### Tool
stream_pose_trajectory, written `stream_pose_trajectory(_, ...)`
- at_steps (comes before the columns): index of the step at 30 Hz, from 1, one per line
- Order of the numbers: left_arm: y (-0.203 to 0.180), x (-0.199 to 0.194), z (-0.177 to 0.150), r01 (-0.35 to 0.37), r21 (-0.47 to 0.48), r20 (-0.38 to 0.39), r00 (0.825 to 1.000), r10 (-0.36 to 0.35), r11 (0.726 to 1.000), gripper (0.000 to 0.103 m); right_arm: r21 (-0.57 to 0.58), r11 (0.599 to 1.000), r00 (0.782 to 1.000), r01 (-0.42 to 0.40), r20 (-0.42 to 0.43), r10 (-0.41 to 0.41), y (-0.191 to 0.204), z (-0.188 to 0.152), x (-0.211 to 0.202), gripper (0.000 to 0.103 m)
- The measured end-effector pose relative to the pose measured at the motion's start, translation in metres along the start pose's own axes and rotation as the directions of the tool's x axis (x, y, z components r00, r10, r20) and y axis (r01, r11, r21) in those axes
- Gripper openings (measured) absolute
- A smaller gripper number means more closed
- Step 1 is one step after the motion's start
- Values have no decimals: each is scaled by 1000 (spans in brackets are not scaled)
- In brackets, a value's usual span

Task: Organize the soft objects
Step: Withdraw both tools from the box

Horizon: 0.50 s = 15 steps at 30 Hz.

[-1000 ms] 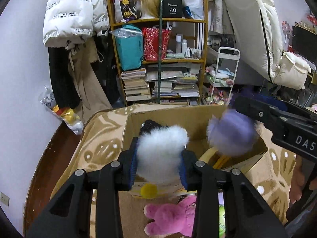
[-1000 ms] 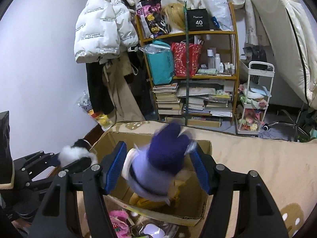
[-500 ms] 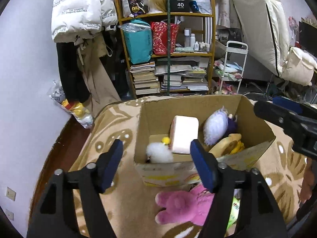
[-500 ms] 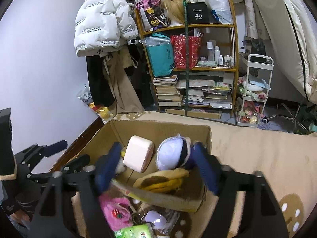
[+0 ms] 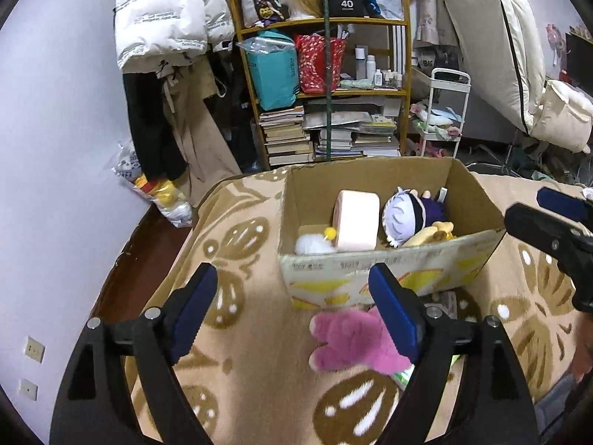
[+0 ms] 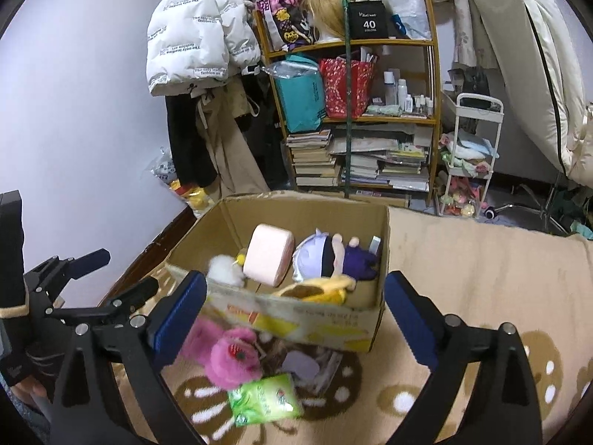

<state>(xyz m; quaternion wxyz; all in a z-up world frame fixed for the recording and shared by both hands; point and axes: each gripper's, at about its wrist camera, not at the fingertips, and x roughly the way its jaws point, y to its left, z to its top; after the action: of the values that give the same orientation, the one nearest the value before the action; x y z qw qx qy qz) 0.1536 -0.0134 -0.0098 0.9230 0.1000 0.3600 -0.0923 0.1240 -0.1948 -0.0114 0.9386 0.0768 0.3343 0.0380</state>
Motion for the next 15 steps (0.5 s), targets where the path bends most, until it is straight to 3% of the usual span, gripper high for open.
stream_pose_trajectory(15, 19, -14, -36, 29, -136, -91, 995, -42, 990, 88, -38, 999, 996, 3, -88, -7, 13, -36, -4, 101)
